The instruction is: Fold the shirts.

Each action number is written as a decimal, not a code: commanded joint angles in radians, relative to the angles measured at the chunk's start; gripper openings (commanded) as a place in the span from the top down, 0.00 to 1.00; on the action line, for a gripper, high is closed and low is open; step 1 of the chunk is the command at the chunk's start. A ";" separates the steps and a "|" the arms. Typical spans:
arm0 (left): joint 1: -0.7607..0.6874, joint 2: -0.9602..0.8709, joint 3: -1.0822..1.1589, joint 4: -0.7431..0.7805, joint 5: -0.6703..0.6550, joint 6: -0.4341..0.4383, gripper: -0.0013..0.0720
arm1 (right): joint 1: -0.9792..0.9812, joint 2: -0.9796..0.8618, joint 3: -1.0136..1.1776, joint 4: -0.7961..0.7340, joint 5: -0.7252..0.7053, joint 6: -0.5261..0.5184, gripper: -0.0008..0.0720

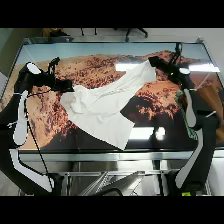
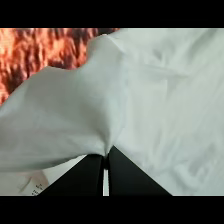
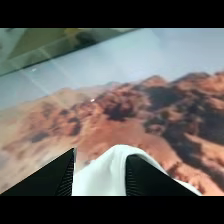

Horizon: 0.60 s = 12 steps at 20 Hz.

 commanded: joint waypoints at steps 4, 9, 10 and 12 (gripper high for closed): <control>0.000 0.000 0.001 0.000 -0.008 0.000 0.96 | -0.166 0.245 0.003 -0.704 0.484 0.625 0.48; -0.001 0.000 0.001 0.000 -0.012 -0.001 0.96 | -0.254 0.280 -0.010 -0.833 0.612 0.766 0.25; -0.001 0.000 0.001 0.000 -0.018 -0.001 0.96 | -0.258 0.278 -0.014 -0.833 0.700 0.769 0.26; -0.001 0.000 0.001 0.000 -0.028 -0.001 0.96 | -0.239 0.291 -0.076 -0.821 0.872 0.778 0.27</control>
